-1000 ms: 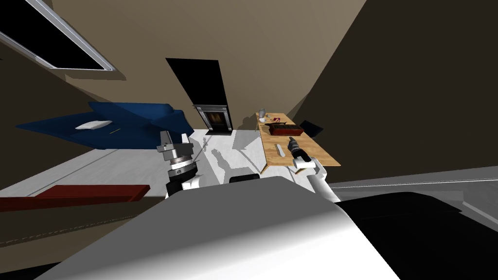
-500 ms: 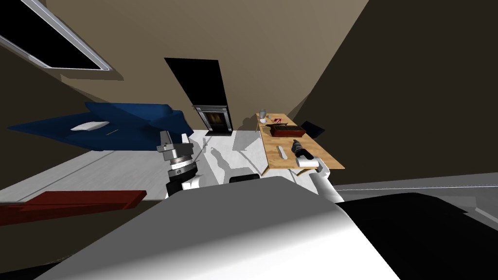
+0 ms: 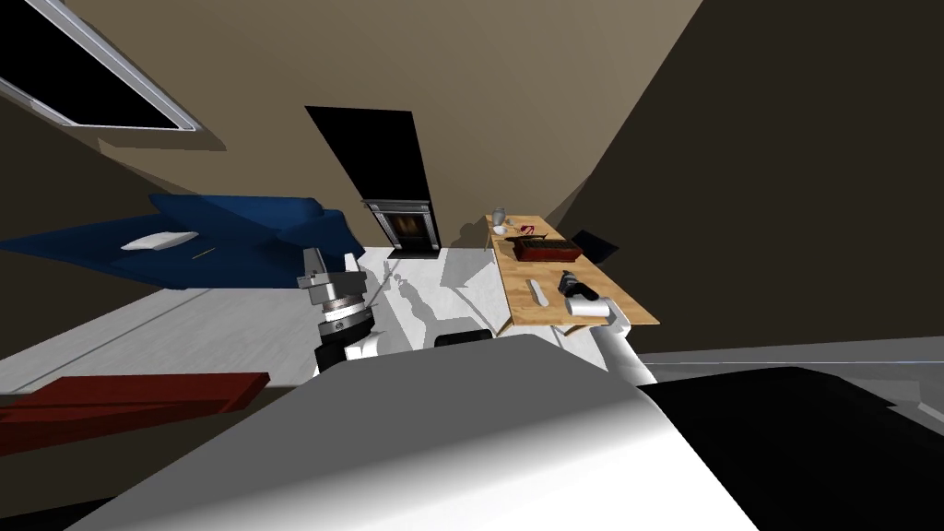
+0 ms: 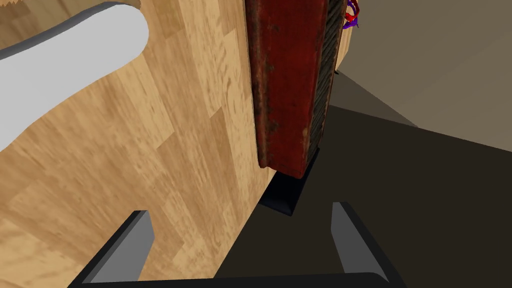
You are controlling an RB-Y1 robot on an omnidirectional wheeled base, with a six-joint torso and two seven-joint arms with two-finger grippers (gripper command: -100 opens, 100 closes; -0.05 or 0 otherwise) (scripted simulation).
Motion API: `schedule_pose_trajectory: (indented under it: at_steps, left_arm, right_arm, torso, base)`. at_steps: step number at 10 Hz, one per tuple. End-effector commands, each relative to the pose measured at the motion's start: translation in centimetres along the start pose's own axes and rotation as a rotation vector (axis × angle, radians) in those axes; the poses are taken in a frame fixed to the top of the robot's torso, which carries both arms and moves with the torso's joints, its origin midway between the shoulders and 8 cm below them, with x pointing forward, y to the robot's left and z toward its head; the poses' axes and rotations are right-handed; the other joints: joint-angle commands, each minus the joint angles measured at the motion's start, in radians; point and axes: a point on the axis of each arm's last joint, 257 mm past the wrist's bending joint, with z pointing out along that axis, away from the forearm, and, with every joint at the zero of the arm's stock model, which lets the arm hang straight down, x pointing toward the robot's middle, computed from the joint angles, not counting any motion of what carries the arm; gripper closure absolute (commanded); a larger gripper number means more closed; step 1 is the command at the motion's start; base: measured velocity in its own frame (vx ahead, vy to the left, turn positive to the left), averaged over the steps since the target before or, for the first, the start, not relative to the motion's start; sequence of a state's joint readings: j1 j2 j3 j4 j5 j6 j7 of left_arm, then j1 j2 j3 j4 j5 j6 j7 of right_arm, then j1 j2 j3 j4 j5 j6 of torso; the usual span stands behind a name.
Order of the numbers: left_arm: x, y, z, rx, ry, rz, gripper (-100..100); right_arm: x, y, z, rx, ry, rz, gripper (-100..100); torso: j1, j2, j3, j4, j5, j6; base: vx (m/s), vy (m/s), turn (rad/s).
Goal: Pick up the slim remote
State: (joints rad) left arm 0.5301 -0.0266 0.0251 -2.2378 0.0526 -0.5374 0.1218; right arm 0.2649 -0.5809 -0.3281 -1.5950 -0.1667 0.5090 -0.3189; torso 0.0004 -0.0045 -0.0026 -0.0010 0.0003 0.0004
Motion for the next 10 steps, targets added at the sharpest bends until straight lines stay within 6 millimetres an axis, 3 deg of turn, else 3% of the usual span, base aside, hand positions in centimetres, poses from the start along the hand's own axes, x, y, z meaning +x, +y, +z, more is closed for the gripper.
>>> schedule_pose_trajectory:
  at_steps: [1,2,4,5,6,7,9,10]
  left_arm:
    - [0.0,0.0,0.0,0.0,0.0,0.0,0]
    - [0.0,0.0,0.0,0.0,0.0,0.0,0]
    - [0.0,0.0,0.0,0.0,0.0,0.0,0]
    - [0.0,0.0,0.0,0.0,0.0,0.0,0]
    - [0.0,0.0,0.0,0.0,0.0,0.0,0]
    - [0.0,0.0,0.0,0.0,0.0,0.0,0]
    - [0.0,0.0,0.0,0.0,0.0,0.0,0]
    - [0.0,0.0,0.0,0.0,0.0,0.0,0]
  right_arm:
    - [-1.3,-1.0,0.2,0.048,-0.028,0.022,-100]
    - [-3.2,-1.9,0.6,0.085,-0.066,0.07,-100]
    - [-3.5,-2.9,0.5,0.125,-0.079,0.07,-100]
    - [-5.3,-4.0,0.7,0.169,-0.116,0.122,-100]
    - [-5.4,-4.6,0.6,0.193,-0.123,0.123,-100]
    - [-6.9,-5.7,0.6,0.232,-0.156,0.178,-100]
    - [-7.1,-6.6,0.4,0.267,-0.167,0.18,-100]
    - [-8.3,-8.0,0.3,0.314,-0.198,0.239,-100]
  torso:
    - [0.0,0.0,0.0,0.0,0.0,0.0]
    - [0.0,-0.001,-0.001,0.0,0.0,0.0]
    - [0.0,-0.004,-0.002,-0.001,0.0,0.0]
    - [0.0,0.0,0.0,0.0,0.0,0.0]
    - [-0.001,0.0,0.0,0.0,0.0,0.0]
    - [-0.001,0.0,0.0,0.0,0.0,0.0]
    - [-0.002,-0.004,-0.002,-0.001,0.0,-0.001]
    - [0.0,0.0,0.0,0.0,0.0,0.0]
  base:
    - [0.096,0.011,-0.022]
    - [0.154,0.011,-0.03]
    - [0.092,0.015,-0.012]
    - [0.081,0.003,-0.047]
    - [0.087,0.003,-0.028]
    - [0.141,-0.019,-0.051]
    - [0.097,0.006,-0.01]
    - [0.102,0.009,-0.063]
